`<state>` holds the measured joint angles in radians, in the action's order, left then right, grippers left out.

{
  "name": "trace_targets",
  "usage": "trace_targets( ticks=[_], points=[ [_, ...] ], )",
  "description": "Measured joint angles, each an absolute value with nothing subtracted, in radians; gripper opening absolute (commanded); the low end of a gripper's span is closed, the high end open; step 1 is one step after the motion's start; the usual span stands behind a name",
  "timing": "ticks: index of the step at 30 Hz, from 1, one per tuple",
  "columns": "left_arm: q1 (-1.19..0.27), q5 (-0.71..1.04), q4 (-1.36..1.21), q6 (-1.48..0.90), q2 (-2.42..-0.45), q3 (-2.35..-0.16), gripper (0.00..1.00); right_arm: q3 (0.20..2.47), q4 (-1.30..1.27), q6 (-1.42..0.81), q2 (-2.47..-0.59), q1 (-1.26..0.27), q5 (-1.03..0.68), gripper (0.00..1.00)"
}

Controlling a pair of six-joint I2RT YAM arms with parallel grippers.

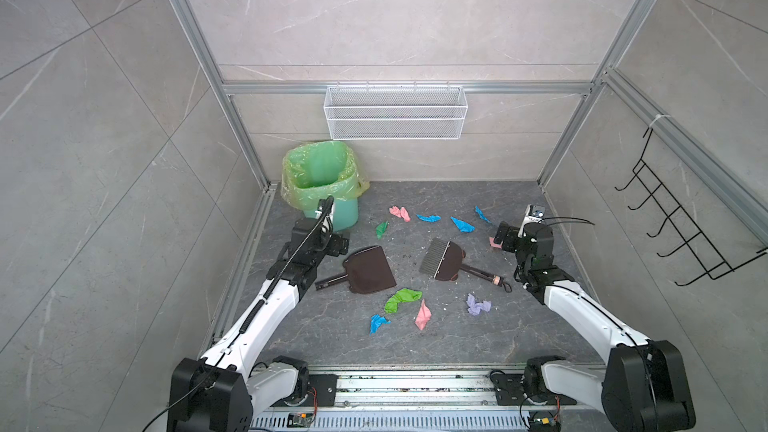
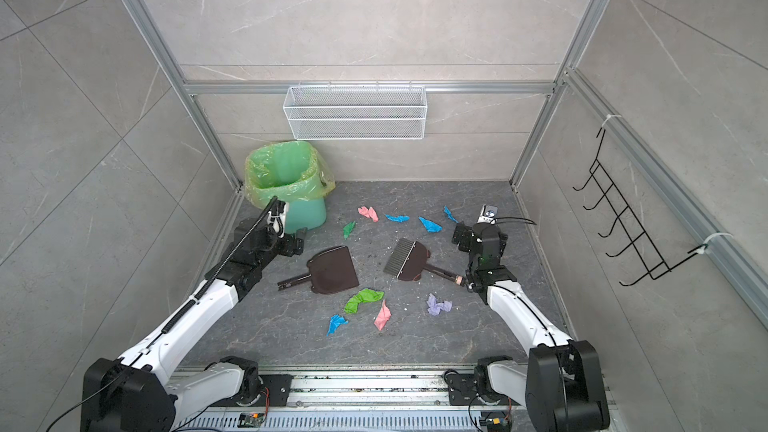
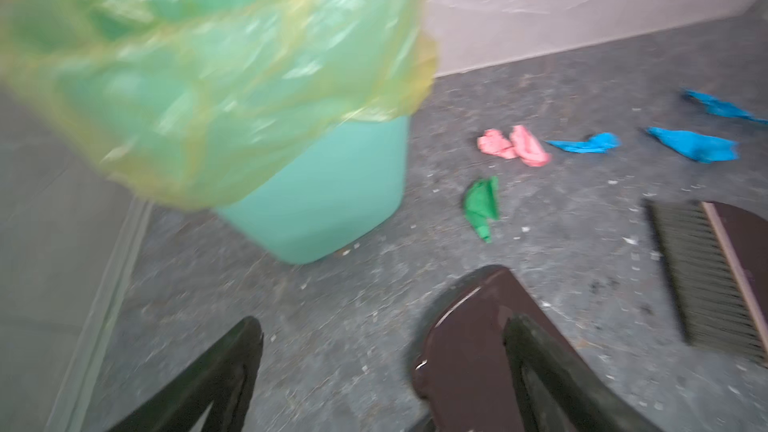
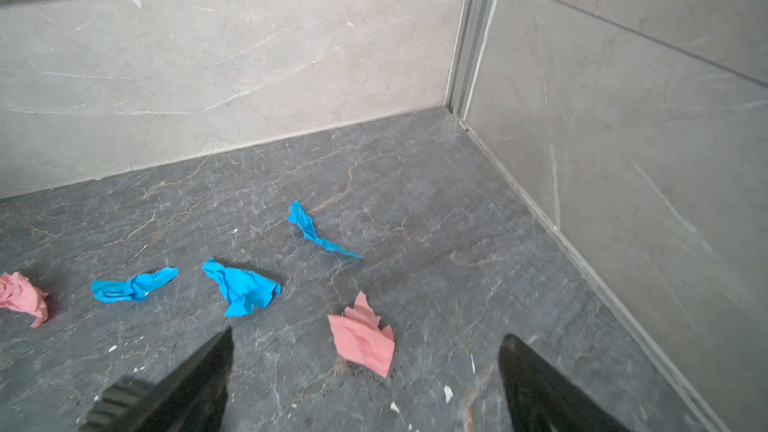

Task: Sweep away the paper scraps from the table
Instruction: 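Reach the left gripper across toward the brown brush handle while the right arm rises, then close the left gripper on the brush handle and lift the brush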

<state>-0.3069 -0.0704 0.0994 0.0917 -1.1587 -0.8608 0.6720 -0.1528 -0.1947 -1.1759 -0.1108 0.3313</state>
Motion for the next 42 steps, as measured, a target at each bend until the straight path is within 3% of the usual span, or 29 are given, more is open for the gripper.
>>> trace_targets(
  ticks=[14,32,42],
  points=[
    [-0.55,0.262,0.442,0.296,-1.548,-1.296,0.78,0.837,0.317,-0.312,-1.076,-0.111,0.304,1.0],
    [-0.787,0.429,0.552,0.417,-2.159,-1.885,0.48,0.962,0.58,-0.319,-1.057,-0.111,0.426,1.0],
    [-0.851,0.483,0.544,0.435,-2.334,-1.969,0.47,1.008,0.626,-0.318,-1.015,-0.111,0.465,1.0]
  ],
)
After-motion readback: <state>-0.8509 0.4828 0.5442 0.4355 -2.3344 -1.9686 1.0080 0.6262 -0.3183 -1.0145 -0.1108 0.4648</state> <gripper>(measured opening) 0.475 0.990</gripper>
